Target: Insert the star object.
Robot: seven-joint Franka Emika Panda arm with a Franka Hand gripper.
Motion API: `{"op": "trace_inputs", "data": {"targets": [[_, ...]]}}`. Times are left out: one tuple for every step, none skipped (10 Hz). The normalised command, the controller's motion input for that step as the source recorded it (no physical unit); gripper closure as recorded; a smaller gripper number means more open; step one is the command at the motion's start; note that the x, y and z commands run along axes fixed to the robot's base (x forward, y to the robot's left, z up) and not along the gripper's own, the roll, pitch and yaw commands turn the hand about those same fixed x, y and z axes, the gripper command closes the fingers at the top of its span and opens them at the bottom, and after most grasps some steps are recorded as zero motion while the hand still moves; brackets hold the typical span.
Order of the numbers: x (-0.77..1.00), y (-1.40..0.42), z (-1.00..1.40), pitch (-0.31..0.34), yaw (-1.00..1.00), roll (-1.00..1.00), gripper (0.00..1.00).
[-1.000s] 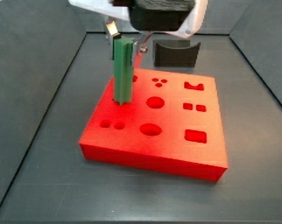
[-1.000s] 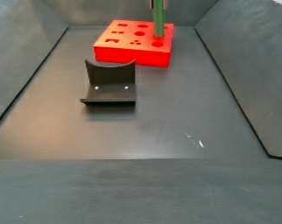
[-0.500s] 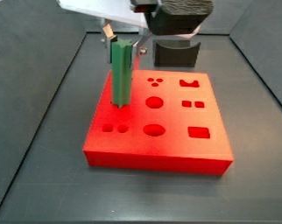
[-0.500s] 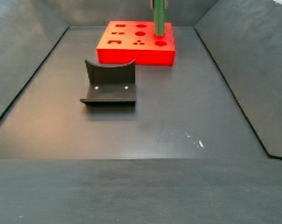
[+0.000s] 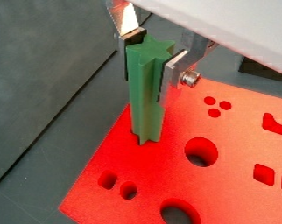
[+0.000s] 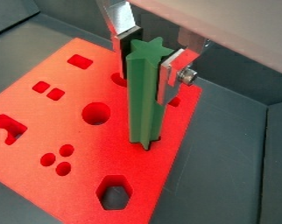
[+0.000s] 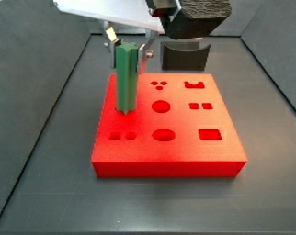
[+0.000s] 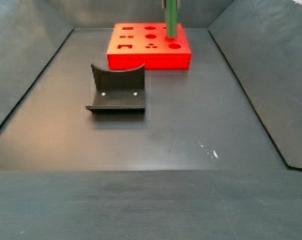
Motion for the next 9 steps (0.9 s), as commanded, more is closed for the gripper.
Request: {"op": "trace_inputs", "data": {"targets": [[0.0, 0.0, -0.96, -0.139, 0.0, 0.09, 1.0], [0.02, 0.0, -0.71, -0.213, 0.0, 0.08, 1.0], [0.03, 0.0, -0.4, -0.191, 0.0, 0.12, 1.0], [0.0, -0.02, -0.23, -0.166, 0.0, 0.13, 1.0], [-0.01, -0.09, -0.15, -0.237, 0.03, 0.16, 1.0], [0.0, -0.11, -0.19, -0.173, 0.09, 0.28, 1.0], [0.0, -0.12, -0.13, -0.066, 0.07, 0.36, 1.0], [0.07, -0.1, -0.17, 0.036, 0.0, 0.38, 1.0], [0.0, -0.07, -0.46, 0.069, -0.06, 0.35, 1.0]]}}
